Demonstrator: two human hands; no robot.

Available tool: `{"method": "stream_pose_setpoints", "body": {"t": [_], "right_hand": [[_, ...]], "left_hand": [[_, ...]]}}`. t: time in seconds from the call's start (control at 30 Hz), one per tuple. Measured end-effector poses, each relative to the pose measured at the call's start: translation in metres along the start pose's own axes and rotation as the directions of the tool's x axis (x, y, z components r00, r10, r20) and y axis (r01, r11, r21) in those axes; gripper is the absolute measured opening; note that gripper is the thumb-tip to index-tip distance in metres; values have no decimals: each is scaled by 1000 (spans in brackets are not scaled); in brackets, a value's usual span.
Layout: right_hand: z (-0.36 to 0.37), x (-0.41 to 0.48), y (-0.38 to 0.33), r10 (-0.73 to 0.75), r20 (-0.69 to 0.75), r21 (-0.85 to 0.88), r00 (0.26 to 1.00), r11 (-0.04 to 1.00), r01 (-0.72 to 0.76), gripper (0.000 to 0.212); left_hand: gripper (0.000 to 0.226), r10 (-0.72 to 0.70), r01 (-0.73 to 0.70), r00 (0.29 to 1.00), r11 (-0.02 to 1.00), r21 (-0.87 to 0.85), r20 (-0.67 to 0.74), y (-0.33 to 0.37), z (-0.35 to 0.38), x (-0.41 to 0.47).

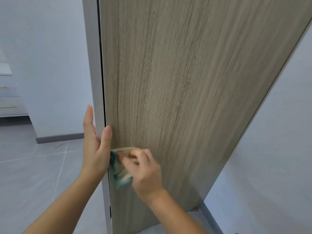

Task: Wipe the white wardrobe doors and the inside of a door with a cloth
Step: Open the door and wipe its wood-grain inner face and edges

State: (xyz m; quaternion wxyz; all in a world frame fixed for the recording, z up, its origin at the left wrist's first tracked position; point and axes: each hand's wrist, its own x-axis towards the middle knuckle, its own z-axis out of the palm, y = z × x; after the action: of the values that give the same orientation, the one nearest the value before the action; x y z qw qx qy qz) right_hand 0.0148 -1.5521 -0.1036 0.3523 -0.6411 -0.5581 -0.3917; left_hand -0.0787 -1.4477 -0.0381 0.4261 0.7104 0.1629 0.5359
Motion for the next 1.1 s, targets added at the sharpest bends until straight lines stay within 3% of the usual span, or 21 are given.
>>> {"method": "stream_pose_setpoints", "body": {"t": [0.07,0.13,0.27,0.4,0.5,0.63,0.77,0.9,1.0,1.1], "right_hand": [[-15,-6,32,20,4,-45,1000,999,-20,28],[-34,-12,70,161,-25,-50,987,985,-162,37],[-76,-12,144,444,-101,-22,890,893,-449,51],[-103,-1,206,691,-293,-7,661,689,-724,59],[-115,2,249,769,-400,-19,498,536,-844,49],[-122,-4,287,828,-447,-86,339,337,-938,37],[-116,-10,283,820,-472,-115,323,306,-945,37],[-97,-26,246,855,-409,-49,320,330,-943,28],[-74,-32,200,860,-380,46,342,386,-921,22],[-50,-28,145,832,-365,163,418,498,-852,21]], "left_hand": [[73,-56,55,997,998,-43,-43,-7,5,-8],[72,-104,100,993,993,-71,-56,-11,7,-11],[68,-96,91,993,994,-60,-72,-11,7,-10],[65,-96,90,992,993,-77,-85,-12,8,-11],[64,-77,71,993,995,-67,-89,-14,8,-10],[64,-40,35,994,998,-58,-98,-14,10,-10],[67,-48,43,995,998,-55,-92,-16,10,-9],[66,-42,35,995,996,-79,-94,-16,10,-10],[66,-51,44,995,996,-82,-87,-16,9,-11],[63,-68,62,995,994,-87,-69,-14,8,-11]]}}
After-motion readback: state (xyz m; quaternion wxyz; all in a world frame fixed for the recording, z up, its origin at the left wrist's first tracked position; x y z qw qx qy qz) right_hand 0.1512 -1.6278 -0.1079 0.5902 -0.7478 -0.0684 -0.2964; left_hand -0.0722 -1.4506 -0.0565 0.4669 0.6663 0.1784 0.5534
